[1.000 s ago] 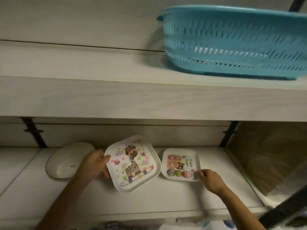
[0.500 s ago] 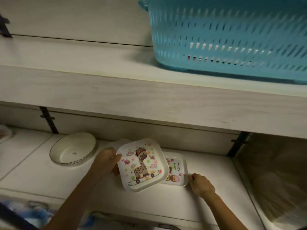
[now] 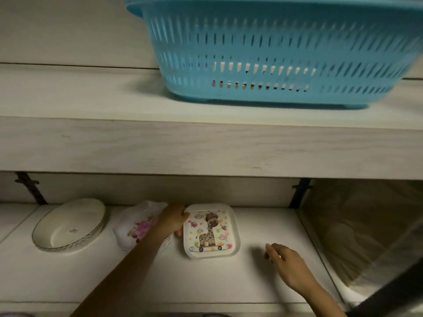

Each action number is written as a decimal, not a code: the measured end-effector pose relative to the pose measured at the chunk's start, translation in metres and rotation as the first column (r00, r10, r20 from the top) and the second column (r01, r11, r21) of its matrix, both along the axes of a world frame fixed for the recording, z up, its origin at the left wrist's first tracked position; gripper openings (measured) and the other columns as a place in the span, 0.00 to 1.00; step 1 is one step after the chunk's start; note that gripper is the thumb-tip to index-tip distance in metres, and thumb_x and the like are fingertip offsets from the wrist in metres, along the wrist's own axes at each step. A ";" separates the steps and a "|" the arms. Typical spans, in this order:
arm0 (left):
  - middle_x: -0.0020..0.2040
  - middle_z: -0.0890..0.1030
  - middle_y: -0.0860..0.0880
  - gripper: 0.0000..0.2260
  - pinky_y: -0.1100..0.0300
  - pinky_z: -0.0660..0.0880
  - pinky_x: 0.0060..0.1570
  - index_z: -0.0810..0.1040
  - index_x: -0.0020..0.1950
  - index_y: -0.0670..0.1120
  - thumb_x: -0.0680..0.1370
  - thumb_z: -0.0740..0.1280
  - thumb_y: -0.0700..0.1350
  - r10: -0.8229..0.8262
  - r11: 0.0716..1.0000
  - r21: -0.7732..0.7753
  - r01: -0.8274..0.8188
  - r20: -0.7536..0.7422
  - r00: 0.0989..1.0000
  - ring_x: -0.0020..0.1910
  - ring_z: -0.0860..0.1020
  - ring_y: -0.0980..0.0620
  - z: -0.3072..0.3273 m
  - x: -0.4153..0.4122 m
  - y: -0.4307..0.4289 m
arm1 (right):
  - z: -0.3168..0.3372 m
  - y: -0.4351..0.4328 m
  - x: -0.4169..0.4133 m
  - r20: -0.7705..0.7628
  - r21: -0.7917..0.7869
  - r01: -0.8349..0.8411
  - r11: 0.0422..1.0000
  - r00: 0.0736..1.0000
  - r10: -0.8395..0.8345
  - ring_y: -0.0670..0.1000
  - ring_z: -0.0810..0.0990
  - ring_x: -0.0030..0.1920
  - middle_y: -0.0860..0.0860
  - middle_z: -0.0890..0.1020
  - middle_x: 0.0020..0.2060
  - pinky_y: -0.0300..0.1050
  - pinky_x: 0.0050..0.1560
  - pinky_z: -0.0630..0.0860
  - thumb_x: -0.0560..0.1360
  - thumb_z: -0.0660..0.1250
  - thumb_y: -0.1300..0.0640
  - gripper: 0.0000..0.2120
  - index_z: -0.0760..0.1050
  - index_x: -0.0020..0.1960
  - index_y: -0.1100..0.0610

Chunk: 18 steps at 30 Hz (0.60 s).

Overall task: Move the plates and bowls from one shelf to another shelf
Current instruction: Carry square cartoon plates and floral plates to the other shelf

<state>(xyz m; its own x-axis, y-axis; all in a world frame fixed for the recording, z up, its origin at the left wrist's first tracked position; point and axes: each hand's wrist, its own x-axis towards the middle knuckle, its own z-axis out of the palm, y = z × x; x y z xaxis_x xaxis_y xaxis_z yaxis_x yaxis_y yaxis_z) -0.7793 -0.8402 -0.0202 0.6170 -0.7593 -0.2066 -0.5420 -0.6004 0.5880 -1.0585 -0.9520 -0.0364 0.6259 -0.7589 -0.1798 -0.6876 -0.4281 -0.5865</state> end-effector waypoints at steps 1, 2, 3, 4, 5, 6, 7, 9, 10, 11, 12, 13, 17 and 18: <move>0.26 0.75 0.51 0.13 0.57 0.76 0.40 0.76 0.54 0.40 0.79 0.58 0.47 -0.005 1.000 0.019 0.005 0.010 1.000 0.23 0.74 0.54 -0.001 0.001 -0.003 | 0.002 0.002 -0.002 0.007 0.016 0.021 1.000 1.000 -0.021 0.48 0.77 0.44 0.49 0.81 0.42 0.43 0.48 0.73 0.78 0.49 0.41 0.20 0.74 0.38 0.48; 0.26 0.75 0.51 0.13 0.58 0.76 0.39 0.76 0.54 0.40 0.79 0.58 0.47 -0.011 0.999 0.038 0.010 0.029 1.000 0.23 0.74 0.55 -0.003 0.002 -0.006 | 0.004 0.003 -0.004 0.022 0.032 0.040 0.999 0.999 -0.041 0.47 0.77 0.42 0.48 0.80 0.40 0.41 0.46 0.73 0.74 0.46 0.33 0.24 0.74 0.37 0.47; 0.26 0.74 0.51 0.13 0.59 0.75 0.36 0.76 0.54 0.40 0.79 0.57 0.47 -0.012 0.998 0.064 0.009 0.048 0.999 0.22 0.74 0.55 -0.003 0.001 -0.009 | 0.004 0.004 -0.006 0.049 0.040 0.059 0.997 0.997 -0.061 0.45 0.77 0.40 0.47 0.80 0.37 0.39 0.43 0.72 0.66 0.41 0.26 0.31 0.73 0.35 0.46; 0.26 0.74 0.51 0.14 0.61 0.73 0.34 0.76 0.55 0.41 0.79 0.57 0.48 -0.015 0.997 0.082 0.009 0.072 0.997 0.22 0.73 0.56 -0.005 0.001 -0.012 | 0.003 0.005 -0.007 0.070 0.043 0.074 0.996 0.995 -0.077 0.44 0.76 0.39 0.46 0.79 0.36 0.36 0.41 0.70 0.59 0.37 0.22 0.36 0.73 0.34 0.45; 0.28 0.75 0.51 0.14 0.61 0.72 0.33 0.76 0.55 0.41 0.79 0.57 0.48 -0.011 0.995 0.099 0.002 0.090 0.996 0.23 0.73 0.56 -0.005 0.000 -0.014 | 0.003 0.006 -0.007 0.077 0.050 0.075 0.996 0.994 -0.079 0.44 0.76 0.39 0.46 0.79 0.36 0.36 0.41 0.70 0.59 0.38 0.21 0.36 0.73 0.34 0.45; 0.31 0.77 0.50 0.14 0.60 0.72 0.33 0.76 0.56 0.42 0.79 0.57 0.49 -0.006 0.994 0.105 -0.006 0.117 0.993 0.25 0.74 0.55 -0.006 0.000 -0.017 | 0.004 0.007 -0.007 0.066 0.053 0.065 0.996 0.995 -0.069 0.45 0.77 0.41 0.46 0.79 0.37 0.37 0.43 0.71 0.65 0.42 0.25 0.30 0.73 0.34 0.45; 0.37 0.79 0.48 0.14 0.59 0.73 0.36 0.75 0.57 0.43 0.79 0.57 0.50 0.002 0.992 0.122 -0.019 0.141 0.990 0.29 0.76 0.52 -0.005 -0.001 -0.018 | 0.004 0.009 -0.006 0.050 0.049 0.055 0.997 0.997 -0.058 0.47 0.78 0.43 0.47 0.79 0.39 0.39 0.45 0.71 0.73 0.48 0.32 0.23 0.72 0.34 0.45; 0.48 0.81 0.45 0.15 0.56 0.75 0.45 0.75 0.58 0.44 0.78 0.58 0.52 0.009 0.987 0.158 -0.041 0.199 0.980 0.42 0.80 0.47 -0.006 -0.003 -0.020 | 0.005 0.011 -0.003 0.036 0.032 0.047 0.998 0.998 -0.048 0.48 0.78 0.45 0.47 0.80 0.41 0.41 0.48 0.72 0.79 0.52 0.44 0.18 0.72 0.35 0.46; 0.50 0.82 0.45 0.15 0.55 0.75 0.46 0.75 0.57 0.45 0.78 0.58 0.52 0.012 0.985 0.168 -0.049 0.216 0.976 0.44 0.81 0.46 -0.008 -0.003 -0.021 | 0.005 0.012 -0.002 0.032 0.026 0.047 0.999 0.998 -0.048 0.48 0.78 0.44 0.47 0.80 0.41 0.40 0.47 0.71 0.79 0.52 0.45 0.18 0.73 0.36 0.46; 0.48 0.82 0.46 0.14 0.57 0.75 0.44 0.76 0.56 0.45 0.78 0.58 0.52 0.017 0.982 0.179 -0.056 0.209 0.978 0.41 0.81 0.47 -0.006 -0.005 -0.020 | 0.005 0.013 -0.001 0.029 0.024 0.047 0.999 0.998 -0.048 0.47 0.78 0.44 0.47 0.80 0.41 0.40 0.47 0.71 0.79 0.52 0.45 0.18 0.73 0.36 0.47; 0.44 0.81 0.47 0.14 0.59 0.75 0.39 0.76 0.54 0.44 0.78 0.57 0.51 0.015 0.982 0.182 -0.053 0.201 0.979 0.36 0.80 0.49 -0.007 -0.005 -0.019 | 0.006 0.014 0.001 0.028 0.024 0.044 0.999 0.999 -0.044 0.46 0.77 0.43 0.46 0.79 0.40 0.40 0.47 0.71 0.79 0.52 0.45 0.18 0.74 0.37 0.47; 0.40 0.80 0.48 0.13 0.61 0.72 0.33 0.77 0.51 0.44 0.79 0.57 0.50 0.019 0.980 0.192 -0.056 0.188 0.982 0.32 0.78 0.51 -0.005 -0.007 -0.017 | 0.006 0.016 0.004 0.022 0.018 0.040 0.999 0.999 -0.040 0.46 0.77 0.43 0.46 0.79 0.40 0.41 0.47 0.72 0.79 0.52 0.45 0.18 0.75 0.38 0.47; 0.43 0.81 0.46 0.12 0.59 0.74 0.37 0.78 0.48 0.43 0.78 0.57 0.47 0.029 0.987 0.152 -0.062 0.210 0.977 0.34 0.77 0.50 0.001 -0.012 -0.002 | 0.010 0.023 0.017 0.021 -0.030 -0.020 0.999 1.000 0.021 0.47 0.77 0.45 0.46 0.80 0.43 0.44 0.50 0.73 0.79 0.51 0.45 0.19 0.77 0.41 0.50; 0.46 0.82 0.45 0.11 0.57 0.76 0.42 0.78 0.49 0.44 0.78 0.58 0.47 0.031 0.992 0.113 -0.057 0.218 0.976 0.38 0.78 0.49 0.001 -0.012 0.005 | 0.011 0.026 0.021 0.018 -0.038 -0.045 0.998 0.999 0.046 0.48 0.78 0.46 0.47 0.81 0.45 0.45 0.50 0.73 0.79 0.51 0.45 0.19 0.77 0.42 0.50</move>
<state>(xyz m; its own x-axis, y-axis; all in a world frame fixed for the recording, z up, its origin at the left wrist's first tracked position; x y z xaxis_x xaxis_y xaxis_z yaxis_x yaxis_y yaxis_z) -0.7918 -0.8351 -0.0194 0.6889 -0.7087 -0.1519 -0.6195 -0.6846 0.3842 -1.0372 -0.9264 -0.0255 0.6628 -0.7357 -0.1395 -0.6561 -0.4809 -0.5816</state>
